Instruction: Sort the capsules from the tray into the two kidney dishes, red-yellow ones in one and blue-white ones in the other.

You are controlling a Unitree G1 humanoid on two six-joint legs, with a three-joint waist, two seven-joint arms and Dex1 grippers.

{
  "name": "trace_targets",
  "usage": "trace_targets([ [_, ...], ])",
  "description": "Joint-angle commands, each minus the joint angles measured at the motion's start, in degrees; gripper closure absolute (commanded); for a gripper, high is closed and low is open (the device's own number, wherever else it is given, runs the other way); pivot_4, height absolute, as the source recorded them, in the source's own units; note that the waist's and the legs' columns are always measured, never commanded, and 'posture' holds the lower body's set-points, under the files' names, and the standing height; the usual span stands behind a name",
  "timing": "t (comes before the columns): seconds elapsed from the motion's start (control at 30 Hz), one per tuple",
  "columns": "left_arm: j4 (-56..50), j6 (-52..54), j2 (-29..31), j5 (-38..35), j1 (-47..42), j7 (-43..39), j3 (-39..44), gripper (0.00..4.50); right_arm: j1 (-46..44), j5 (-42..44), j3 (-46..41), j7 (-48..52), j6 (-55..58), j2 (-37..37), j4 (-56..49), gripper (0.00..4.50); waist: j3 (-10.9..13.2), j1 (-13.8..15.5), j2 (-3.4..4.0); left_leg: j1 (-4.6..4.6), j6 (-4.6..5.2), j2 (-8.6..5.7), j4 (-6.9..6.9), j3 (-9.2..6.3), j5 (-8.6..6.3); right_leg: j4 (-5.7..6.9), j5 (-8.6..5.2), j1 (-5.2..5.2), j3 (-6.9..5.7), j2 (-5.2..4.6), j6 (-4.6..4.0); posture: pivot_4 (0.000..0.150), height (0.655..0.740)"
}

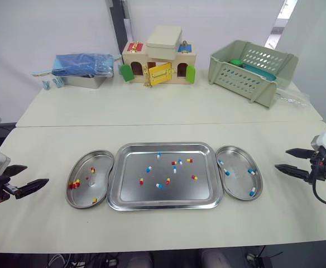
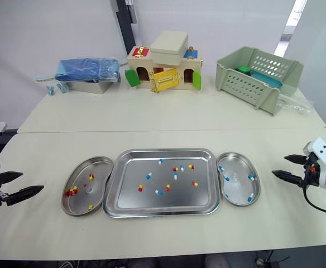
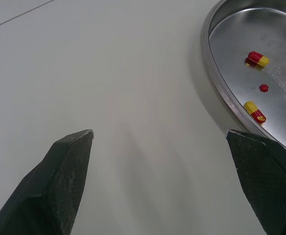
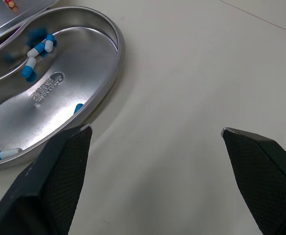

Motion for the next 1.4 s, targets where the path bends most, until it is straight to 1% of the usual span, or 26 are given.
trace_targets([
  [0.03,-0.8,-0.3,-0.1,-0.1,-0.4,0.4,1.0,0.00,-0.5,0.0,-1.8,0.1,-0.2,-0.6,-0.1,0.02,0.0,0.0,0.00,0.00,0.00,0.00,0.00,0.01,0.00,0.01,0.00,-0.02,0.01,0.00,0.00,0.150,0.7400],
  [0.3,0.0,-1.1,-0.7,0.6,-1.2,1.0,0.3,0.00,-0.8,-0.5,-1.6,0.1,-0.6,-0.6,0.3,0.02,0.0,-0.1,0.00,-0.08,0.00,0.03,0.00,0.18,0.00,0.15,0.00,-0.28,0.19,0.03,0.00,0.150,0.7400],
  [0.67,2.8,-2.3,0.1,1.5,-2.5,-0.1,-0.1,0.00,0.2,-0.4,-1.9,-0.2,-0.9,-0.4,-0.4,0.02,0.0,-0.1,0.00,-0.08,0.00,0.04,0.00,0.19,0.00,0.15,0.00,-0.30,0.20,0.04,0.00,0.150,0.7400],
  [1.1,4.7,-3.8,0.6,2.2,-1.4,-0.7,0.8,0.00,1.7,-0.1,-2.2,0.4,-0.9,-0.7,-0.9,0.02,0.0,-0.1,-0.01,-0.08,0.00,0.04,0.01,0.19,0.00,0.16,0.00,-0.30,0.20,0.04,0.00,0.150,0.7400],
  [1.23,2.2,-2.9,1.3,1.6,-0.5,-1.8,1.3,0.00,5.6,3.4,-5.3,4.1,-0.4,-1.1,-4.3,0.02,0.0,0.0,-0.01,-0.11,0.00,0.04,0.01,0.19,0.00,0.16,0.00,-0.31,0.20,0.04,0.00,0.150,0.7400],
  [1.33,-1.8,-0.9,1.7,0.2,0.5,-3.3,2.1,0.00,13.2,7.7,-8.5,9.2,3.3,-1.9,-11.7,0.02,0.0,0.4,-0.03,-0.15,0.00,0.04,0.01,0.19,0.00,0.15,0.00,-0.32,0.19,0.04,0.00,0.150,0.7400],
  [1.37,-3.0,-0.5,1.9,0.1,0.8,-3.7,2.3,0.00,16.1,9.6,-10.2,10.3,4.0,-1.4,-14.8,0.02,0.0,0.6,-0.03,-0.14,0.00,0.05,0.02,0.19,0.00,0.15,0.00,-0.31,0.18,0.04,0.00,0.150,0.7400],
  [1.4,-4.3,-0.1,2.0,0.0,1.0,-4.1,2.2,0.00,18.5,11.7,-13.6,8.6,2.0,2.1,-18.4,0.02,0.0,0.9,-0.04,-0.14,0.00,0.05,0.02,0.18,0.00,0.15,0.00,-0.31,0.18,0.04,0.00,0.150,0.7400],
])
